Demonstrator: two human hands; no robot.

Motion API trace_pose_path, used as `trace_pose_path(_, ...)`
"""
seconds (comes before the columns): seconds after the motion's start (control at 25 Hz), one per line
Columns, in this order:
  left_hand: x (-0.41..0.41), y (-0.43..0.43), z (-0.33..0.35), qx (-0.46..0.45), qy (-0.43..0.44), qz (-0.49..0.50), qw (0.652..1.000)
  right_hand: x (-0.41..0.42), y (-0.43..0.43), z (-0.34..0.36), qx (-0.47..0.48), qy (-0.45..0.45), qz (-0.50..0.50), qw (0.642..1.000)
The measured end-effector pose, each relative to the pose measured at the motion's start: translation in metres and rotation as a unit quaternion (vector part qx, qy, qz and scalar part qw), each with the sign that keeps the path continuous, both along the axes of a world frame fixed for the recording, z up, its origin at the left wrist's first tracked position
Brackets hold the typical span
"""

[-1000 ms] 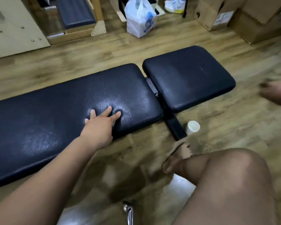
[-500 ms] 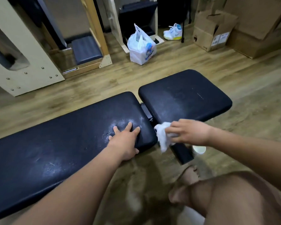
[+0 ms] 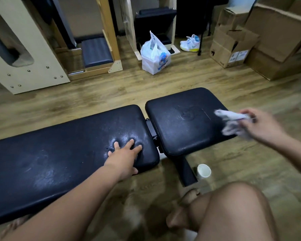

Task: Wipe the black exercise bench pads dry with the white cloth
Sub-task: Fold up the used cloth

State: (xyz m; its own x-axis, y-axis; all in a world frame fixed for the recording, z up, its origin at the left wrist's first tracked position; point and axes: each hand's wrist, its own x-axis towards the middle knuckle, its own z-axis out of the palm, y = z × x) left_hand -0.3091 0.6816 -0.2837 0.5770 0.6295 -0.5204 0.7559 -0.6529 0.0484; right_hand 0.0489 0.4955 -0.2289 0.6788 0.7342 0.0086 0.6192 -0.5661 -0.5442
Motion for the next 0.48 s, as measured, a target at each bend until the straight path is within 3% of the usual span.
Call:
trace_pose_path(0.08,-0.005,-0.011,0.015,-0.036,-0.138,0.065,0.988,-0.098,0.018,-0.002,0.091,0.155,0.048,0.983)
trace_pose_path(0.12,-0.007,-0.021,0.021,-0.082,-0.244,0.117,0.959,-0.133,0.022,-0.010,0.123,0.243,0.055,0.961)
trace_pose_path(0.16,-0.012,-0.037,0.030,-0.160,-0.341,0.183,0.908,-0.167,0.025,-0.019,0.149,0.338,0.048,0.928)
trace_pose_path(0.24,-0.030,-0.074,0.050,-0.303,-0.478,0.281,0.775,-0.226,0.021,-0.026,0.177,0.528,0.036,0.830)
trace_pose_path(0.32,-0.052,-0.100,0.050,-0.328,-0.539,0.360,0.687,-0.267,0.014,-0.024,0.187,0.668,0.056,0.718)
trace_pose_path(0.36,-0.065,-0.108,0.048,-0.309,-0.561,0.392,0.660,-0.281,0.013,-0.024,0.175,0.697,0.071,0.692)
trace_pose_path(0.4,-0.075,-0.114,0.047,-0.285,-0.569,0.418,0.648,-0.289,0.009,-0.026,0.165,0.687,0.100,0.700)
trace_pose_path(0.48,-0.094,-0.124,0.048,-0.250,-0.570,0.438,0.648,-0.302,0.001,-0.037,0.149,0.616,0.147,0.759)
